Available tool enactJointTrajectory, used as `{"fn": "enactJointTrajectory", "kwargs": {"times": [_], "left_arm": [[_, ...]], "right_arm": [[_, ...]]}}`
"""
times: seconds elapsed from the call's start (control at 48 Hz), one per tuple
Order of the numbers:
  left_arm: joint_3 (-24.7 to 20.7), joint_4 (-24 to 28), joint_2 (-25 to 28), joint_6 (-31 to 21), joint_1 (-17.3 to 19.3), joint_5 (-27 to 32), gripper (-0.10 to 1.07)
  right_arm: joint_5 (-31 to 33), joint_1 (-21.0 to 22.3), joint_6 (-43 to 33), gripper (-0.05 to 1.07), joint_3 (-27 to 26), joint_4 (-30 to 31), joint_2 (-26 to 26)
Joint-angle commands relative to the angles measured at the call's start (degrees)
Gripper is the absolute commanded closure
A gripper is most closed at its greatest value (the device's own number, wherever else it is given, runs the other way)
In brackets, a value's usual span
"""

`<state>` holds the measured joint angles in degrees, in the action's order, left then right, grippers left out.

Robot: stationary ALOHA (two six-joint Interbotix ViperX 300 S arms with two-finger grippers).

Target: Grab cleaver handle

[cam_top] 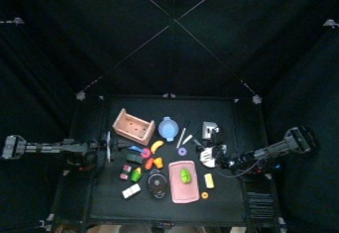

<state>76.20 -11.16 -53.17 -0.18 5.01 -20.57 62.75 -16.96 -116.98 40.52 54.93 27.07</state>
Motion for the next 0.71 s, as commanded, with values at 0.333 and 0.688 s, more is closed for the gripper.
{"fn": "enactJointTrajectory", "kwargs": {"times": [0.333,0.688], "left_arm": [[-0.5,-0.4,0.2,-0.1,0.1,-0.4,1.0],[-0.4,-0.4,0.2,0.0,0.2,-0.4,1.0]], "right_arm": [[0.9,8.7,6.1,0.08,-0.5,-1.2,2.8],[8.3,10.3,14.9,0.07,-5.2,-7.5,2.0]]}}
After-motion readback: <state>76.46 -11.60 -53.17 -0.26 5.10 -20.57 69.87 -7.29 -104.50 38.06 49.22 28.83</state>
